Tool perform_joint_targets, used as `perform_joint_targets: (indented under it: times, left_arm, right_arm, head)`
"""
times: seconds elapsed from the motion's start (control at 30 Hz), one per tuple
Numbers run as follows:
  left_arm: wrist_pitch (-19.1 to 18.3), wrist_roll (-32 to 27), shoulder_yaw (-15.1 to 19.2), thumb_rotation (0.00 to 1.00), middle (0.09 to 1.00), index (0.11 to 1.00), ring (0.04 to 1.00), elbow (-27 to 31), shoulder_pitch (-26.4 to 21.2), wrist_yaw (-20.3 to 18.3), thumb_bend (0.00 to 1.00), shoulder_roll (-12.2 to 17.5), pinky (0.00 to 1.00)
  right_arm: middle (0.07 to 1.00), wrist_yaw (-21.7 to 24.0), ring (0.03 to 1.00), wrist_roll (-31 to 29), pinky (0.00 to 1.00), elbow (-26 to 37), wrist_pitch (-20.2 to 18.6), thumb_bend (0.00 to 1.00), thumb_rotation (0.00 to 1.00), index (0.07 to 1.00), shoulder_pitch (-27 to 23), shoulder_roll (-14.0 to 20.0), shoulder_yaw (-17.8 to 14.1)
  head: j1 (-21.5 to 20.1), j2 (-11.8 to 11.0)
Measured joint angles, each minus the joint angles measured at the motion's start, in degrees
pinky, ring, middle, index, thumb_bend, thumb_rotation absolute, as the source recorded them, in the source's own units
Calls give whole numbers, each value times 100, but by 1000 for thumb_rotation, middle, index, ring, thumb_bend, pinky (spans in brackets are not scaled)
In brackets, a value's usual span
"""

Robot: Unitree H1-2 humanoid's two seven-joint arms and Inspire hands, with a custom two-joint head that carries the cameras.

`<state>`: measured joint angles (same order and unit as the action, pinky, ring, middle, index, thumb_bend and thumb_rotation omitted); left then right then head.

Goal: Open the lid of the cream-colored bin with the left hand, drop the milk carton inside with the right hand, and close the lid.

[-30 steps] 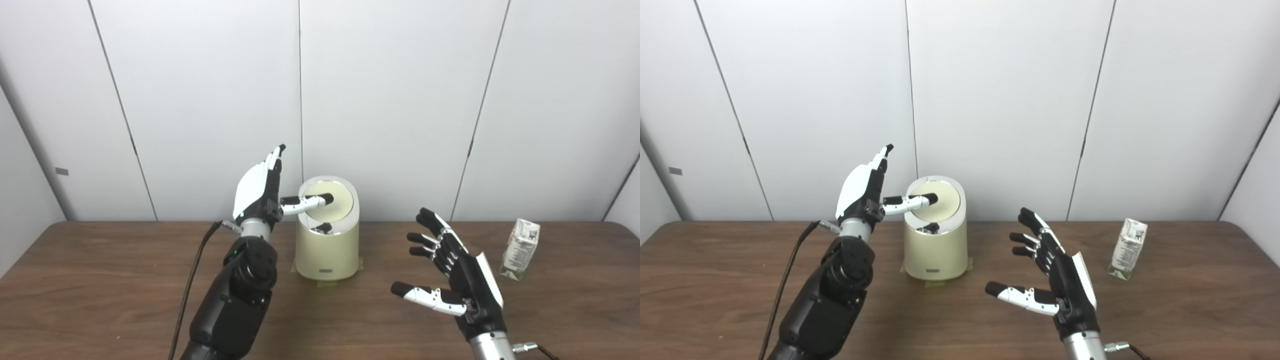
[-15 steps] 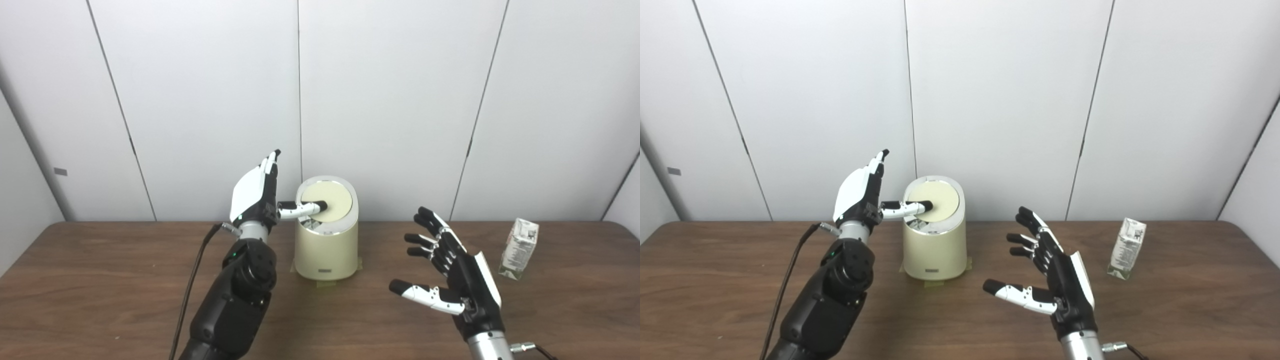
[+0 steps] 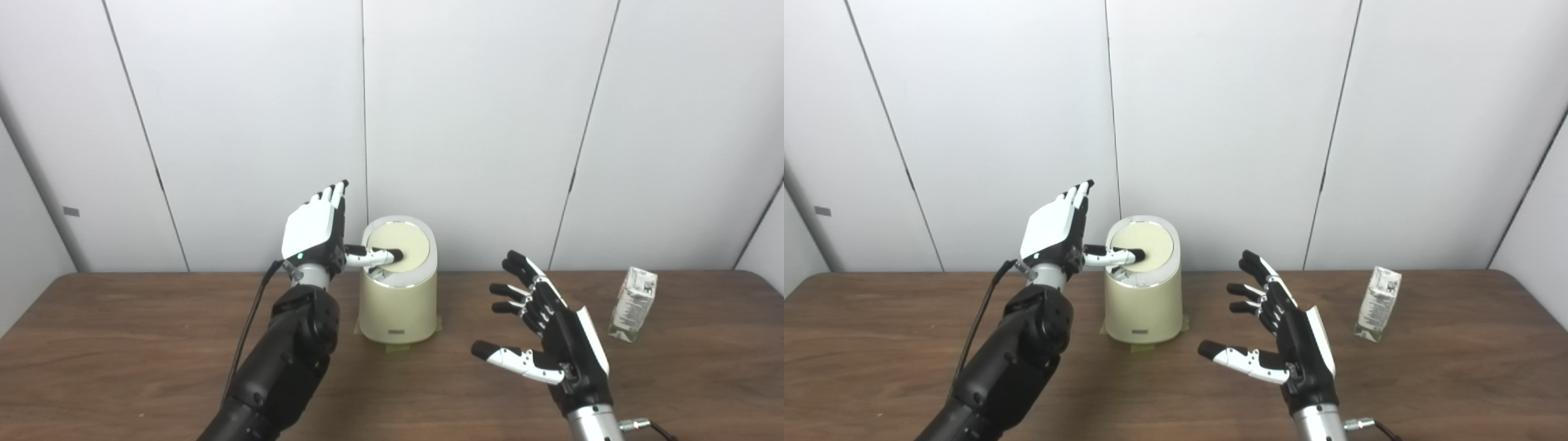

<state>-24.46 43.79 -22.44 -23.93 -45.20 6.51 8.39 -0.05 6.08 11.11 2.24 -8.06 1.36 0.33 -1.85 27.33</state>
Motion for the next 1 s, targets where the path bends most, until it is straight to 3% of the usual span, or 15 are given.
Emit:
perform_joint_targets:
  times: [0.1,0.17,0.23,0.43,0.5,0.7,0.9,1.0]
  left_arm:
    - [-44,207,-157,276,1000,1000,1000,6,-24,-50,1000,66,1000]
    - [-65,393,-333,231,1000,1000,1000,6,-34,-119,1000,149,1000]
    - [-67,534,-503,203,1000,1000,1000,7,-89,-322,1000,265,1000]
    - [-64,1064,-1146,244,1000,1000,1000,133,-450,-1219,1000,686,1000]
    - [-43,1127,-1189,247,1000,1000,1000,165,-471,-1325,1000,724,1000]
    - [45,961,-786,248,1000,1000,1000,285,-190,-1103,1000,577,1000]
    - [89,685,-497,218,1000,1000,1000,509,-51,-1186,1000,519,946]
    - [499,-116,312,271,1000,1000,1000,612,228,-915,1000,282,889]
  right_arm:
    - [890,0,762,6,657,0,-5,780,258,879,0,-4,0]
    - [891,0,763,4,655,1,-16,781,263,879,0,-5,-1]
    - [891,0,757,3,654,3,-36,782,265,878,0,-5,-3]
    - [891,-1,759,14,653,86,-172,774,263,879,0,-24,6]
    - [891,-1,761,7,657,86,-174,781,271,880,2,-20,1]
    - [893,-1,760,-3,649,83,-172,783,287,879,1,-10,-3]
    - [897,9,765,-3,655,83,-199,776,291,880,2,-6,28]
    - [898,17,767,-7,661,85,-225,779,281,880,3,-5,39]
  head:
    - [17,18]
    - [26,26]
    - [18,35]
    - [44,53]
    - [35,53]
    - [79,18]
    - [70,9]
    - [79,9]
